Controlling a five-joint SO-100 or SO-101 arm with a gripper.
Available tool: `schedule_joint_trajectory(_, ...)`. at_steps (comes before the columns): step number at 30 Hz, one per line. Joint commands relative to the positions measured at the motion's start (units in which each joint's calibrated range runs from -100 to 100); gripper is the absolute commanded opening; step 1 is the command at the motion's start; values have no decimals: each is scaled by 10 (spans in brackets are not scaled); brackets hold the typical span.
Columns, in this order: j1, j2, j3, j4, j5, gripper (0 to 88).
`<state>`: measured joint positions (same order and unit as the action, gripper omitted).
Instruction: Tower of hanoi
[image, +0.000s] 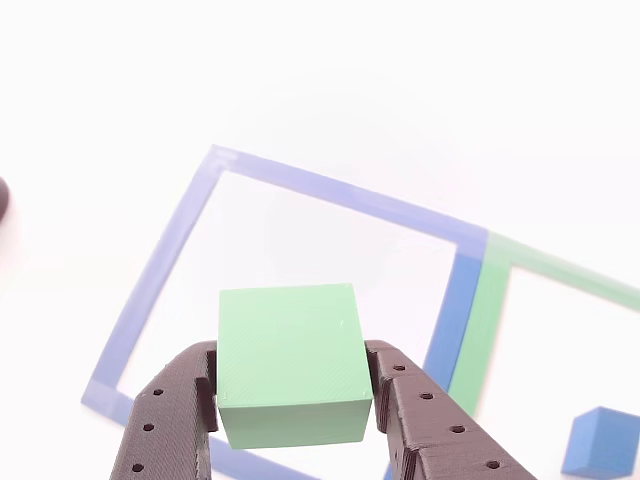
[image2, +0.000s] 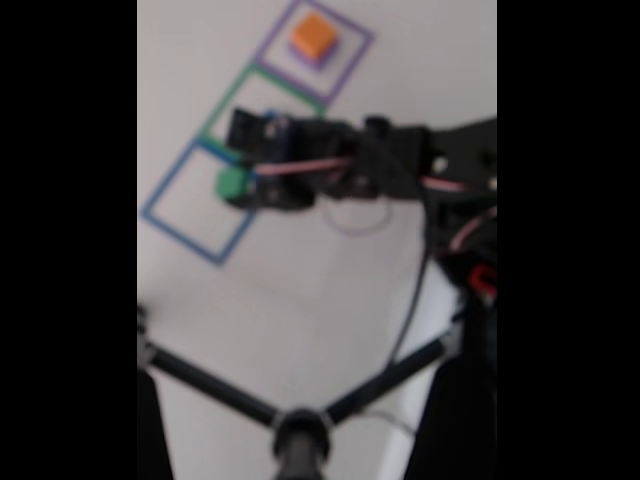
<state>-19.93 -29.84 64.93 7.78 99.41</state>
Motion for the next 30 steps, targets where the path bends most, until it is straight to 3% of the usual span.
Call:
schedule_joint_trajectory(1, -11, 73, 29, -183, 6, 88)
schedule_joint_trajectory(11, -11, 274, 65, -474, 6, 89)
schedule_joint_trajectory(30, -14, 430, 35, -611, 6, 96)
